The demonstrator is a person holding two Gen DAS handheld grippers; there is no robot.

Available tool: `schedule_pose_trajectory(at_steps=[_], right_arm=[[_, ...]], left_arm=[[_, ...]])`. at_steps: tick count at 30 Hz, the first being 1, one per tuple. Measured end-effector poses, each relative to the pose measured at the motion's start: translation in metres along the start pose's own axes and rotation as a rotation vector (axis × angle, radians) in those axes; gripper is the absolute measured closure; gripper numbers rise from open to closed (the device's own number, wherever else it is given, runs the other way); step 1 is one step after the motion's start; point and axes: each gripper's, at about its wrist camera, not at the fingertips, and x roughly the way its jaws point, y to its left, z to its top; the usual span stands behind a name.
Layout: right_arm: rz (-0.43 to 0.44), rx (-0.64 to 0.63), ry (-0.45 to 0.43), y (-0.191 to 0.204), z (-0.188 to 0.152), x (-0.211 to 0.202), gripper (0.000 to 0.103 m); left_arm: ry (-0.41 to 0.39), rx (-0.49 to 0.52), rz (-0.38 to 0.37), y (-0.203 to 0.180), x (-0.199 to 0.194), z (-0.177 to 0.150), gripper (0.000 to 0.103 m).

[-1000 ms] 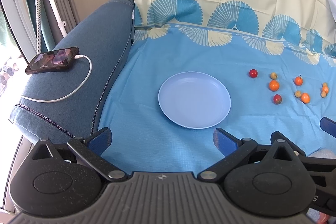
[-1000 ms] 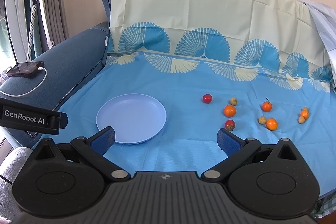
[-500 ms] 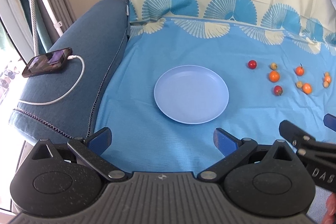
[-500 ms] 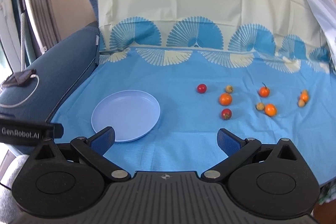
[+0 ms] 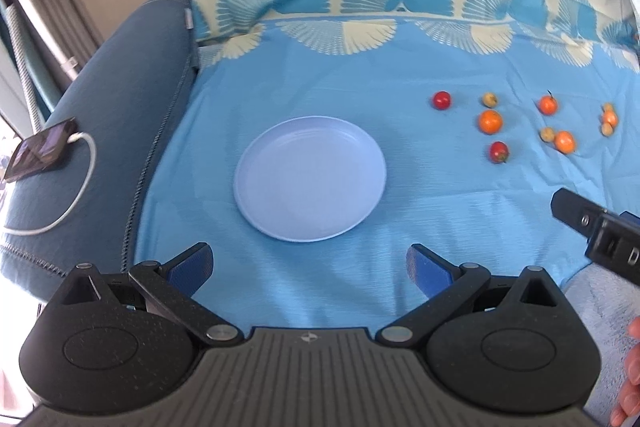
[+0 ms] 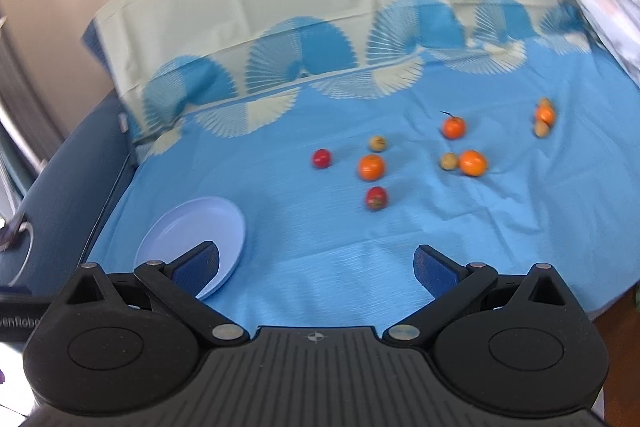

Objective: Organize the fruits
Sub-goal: 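Reach the left tool to the red tomato and close on it while the right tool grasps a yellow longan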

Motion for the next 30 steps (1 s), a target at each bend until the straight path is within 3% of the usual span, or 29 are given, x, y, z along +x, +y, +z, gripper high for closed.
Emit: schedule_pose_trajectory(at_steps=[10, 15, 20, 25, 30], right_arm=[[-0.078, 0.125, -0.036, -0.078, 0.023, 0.022, 0.0], [-0.175, 0.198, -0.071, -0.138, 0.038, 0.034, 0.0], [-0.295, 0.255, -0.098, -0.202, 0.059, 0.055, 0.0], [-0.388, 0.273, -0.094, -0.262, 0.089, 0.106, 0.0], [-0.351, 0.331, -0.045, -0.308, 0.114, 0.181, 0.0]], left_arm=[[0.051, 0.077, -0.081, -0.074, 0.035, 0.035, 0.0], [0.064, 0.135, -0.15, -0.127, 0.067, 0.059, 0.0], [0.095, 0.166, -0.174, -0.181, 0.124, 0.086, 0.0], [0.162, 0.184, -0.202, -0.22, 0.188, 0.105, 0.0], [0.208, 0.168, -0.195, -0.239, 0.24, 0.116, 0.0]])
